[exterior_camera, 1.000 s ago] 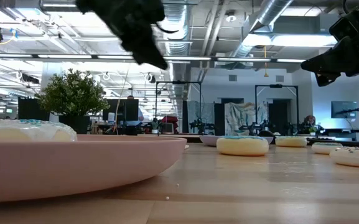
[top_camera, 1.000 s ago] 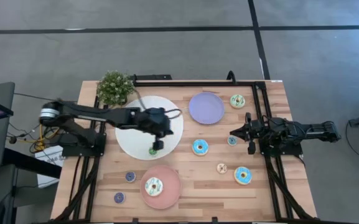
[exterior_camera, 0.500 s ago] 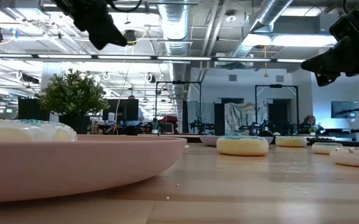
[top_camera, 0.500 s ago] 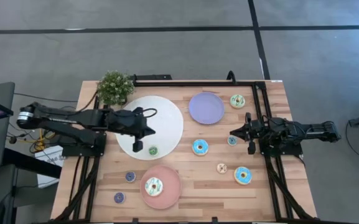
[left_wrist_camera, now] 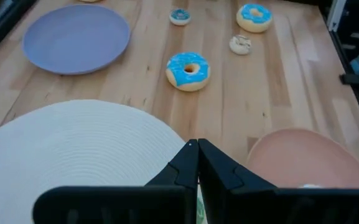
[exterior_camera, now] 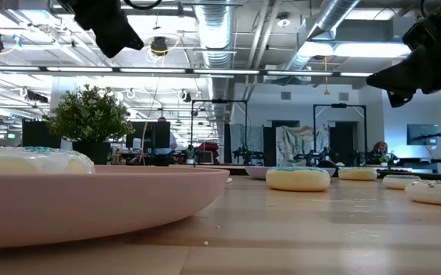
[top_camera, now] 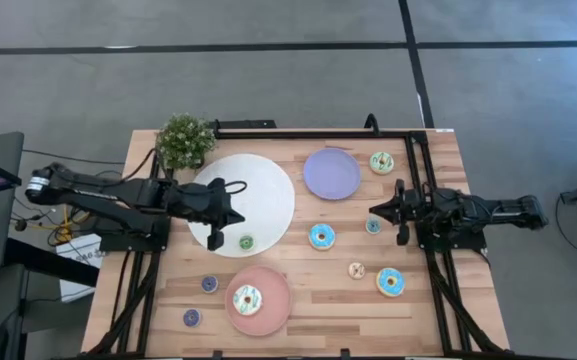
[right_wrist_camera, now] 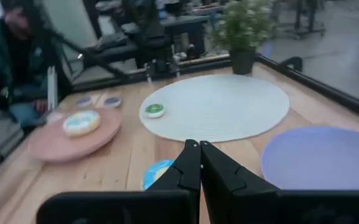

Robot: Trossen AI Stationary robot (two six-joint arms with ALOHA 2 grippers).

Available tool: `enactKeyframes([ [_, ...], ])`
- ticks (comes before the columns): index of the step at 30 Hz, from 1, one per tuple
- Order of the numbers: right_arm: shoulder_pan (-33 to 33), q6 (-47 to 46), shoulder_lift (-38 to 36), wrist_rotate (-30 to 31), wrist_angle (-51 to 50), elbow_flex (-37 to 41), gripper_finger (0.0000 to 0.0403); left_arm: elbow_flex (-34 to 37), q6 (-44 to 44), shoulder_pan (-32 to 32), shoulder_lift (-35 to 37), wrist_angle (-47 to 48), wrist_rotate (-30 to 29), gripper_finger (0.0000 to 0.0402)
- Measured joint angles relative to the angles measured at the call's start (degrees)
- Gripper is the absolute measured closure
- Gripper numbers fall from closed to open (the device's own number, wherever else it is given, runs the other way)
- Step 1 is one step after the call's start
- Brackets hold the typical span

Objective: Pick & Place donuts
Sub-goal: Put the small blue donut on the purple plate

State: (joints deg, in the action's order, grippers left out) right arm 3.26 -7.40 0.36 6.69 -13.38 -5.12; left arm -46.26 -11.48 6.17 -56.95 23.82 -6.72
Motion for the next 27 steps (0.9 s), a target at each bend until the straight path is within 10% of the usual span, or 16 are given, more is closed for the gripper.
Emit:
enactKeyframes([
  [7,0.87,-0.27,3.34,1.78,12.57,0.1,0.0403,0.0,3.43,1.67,0.0,4.13,-0.55,0.0401],
  [17,6.15,-0.18,32.87,13.89,15.87,-18.17,0.0403,8.0,4.46,1.65,7.75,1.12,1.53,0.0401],
  [27,1.66,-31.02,62.84,17.1,-30.57,-50.73,0.0403,15.75,3.39,1.63,21.07,-4.36,0.07,0.0401],
])
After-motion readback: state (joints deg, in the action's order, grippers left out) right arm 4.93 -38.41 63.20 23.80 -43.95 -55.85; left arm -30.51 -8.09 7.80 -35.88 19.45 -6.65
